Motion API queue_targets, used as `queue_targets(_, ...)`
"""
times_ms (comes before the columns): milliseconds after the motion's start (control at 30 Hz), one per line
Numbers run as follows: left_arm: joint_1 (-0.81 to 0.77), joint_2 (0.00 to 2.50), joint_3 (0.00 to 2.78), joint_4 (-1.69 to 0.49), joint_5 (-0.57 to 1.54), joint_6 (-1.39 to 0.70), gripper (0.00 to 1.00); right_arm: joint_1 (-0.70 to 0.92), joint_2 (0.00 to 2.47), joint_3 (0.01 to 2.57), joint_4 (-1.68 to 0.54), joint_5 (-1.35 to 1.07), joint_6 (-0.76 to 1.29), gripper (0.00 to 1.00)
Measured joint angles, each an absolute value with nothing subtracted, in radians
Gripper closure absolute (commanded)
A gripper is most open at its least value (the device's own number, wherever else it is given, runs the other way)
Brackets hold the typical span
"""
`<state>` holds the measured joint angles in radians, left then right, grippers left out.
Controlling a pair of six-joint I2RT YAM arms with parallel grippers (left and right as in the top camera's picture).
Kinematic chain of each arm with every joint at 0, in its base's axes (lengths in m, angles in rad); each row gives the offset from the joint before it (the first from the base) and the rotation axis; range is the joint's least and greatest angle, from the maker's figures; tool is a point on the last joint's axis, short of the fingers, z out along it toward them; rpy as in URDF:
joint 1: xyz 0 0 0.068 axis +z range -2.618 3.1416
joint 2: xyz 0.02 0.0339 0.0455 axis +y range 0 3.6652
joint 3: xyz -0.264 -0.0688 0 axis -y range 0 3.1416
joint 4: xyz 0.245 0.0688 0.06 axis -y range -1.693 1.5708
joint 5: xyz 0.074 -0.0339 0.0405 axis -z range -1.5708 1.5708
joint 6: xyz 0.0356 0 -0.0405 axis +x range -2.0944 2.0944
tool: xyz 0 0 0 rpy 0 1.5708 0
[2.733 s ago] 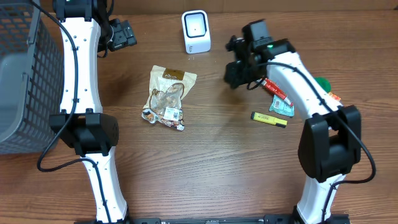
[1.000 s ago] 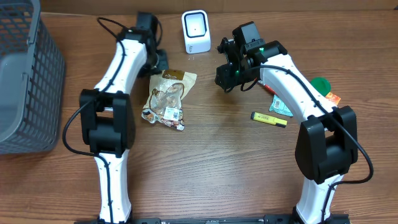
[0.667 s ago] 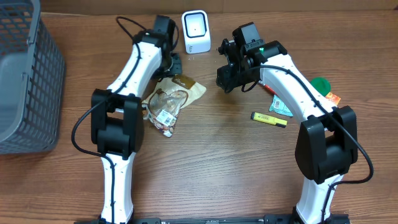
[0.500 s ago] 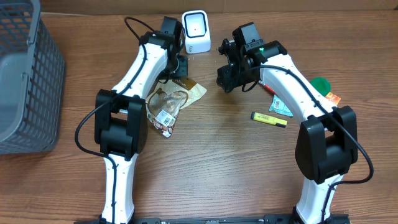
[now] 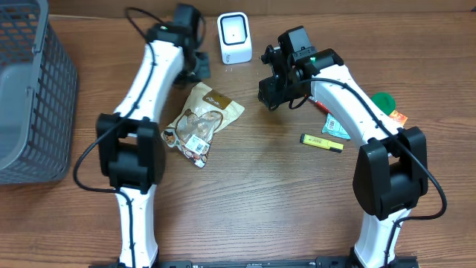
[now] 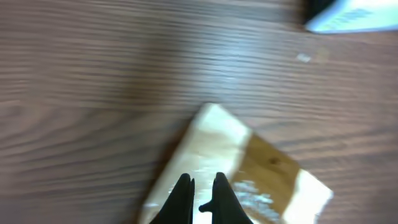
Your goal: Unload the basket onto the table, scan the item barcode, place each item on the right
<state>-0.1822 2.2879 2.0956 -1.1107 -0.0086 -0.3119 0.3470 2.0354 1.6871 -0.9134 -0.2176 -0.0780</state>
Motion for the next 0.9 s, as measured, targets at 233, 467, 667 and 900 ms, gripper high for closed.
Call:
queue_targets(233,-0.114,2.287,2.071,-1.153,-0.066,-0.323,0.96,0.347,2.035,1.687,-0.919,-0.216,-0.076,0.32)
queue_targets(467,-0.147,2.288,1.957,-1.120,-0.043,-0.331,0.96,0.347,2.035,1.687,-0.928,-0.217,-0.078,0.27)
queue_targets(667,-0.215,2.289,1.866,-1.042,0.040,-0.329,0.96,0.347,2.035,1.687,-0.947,-0.200,-0.078,0.27)
queue_targets(900,-0.320,2.289,1.852,-1.016,0.126,-0.301,0.96,0.338,2.035,1.687,-0.986,-0.143,-0.078,0.26)
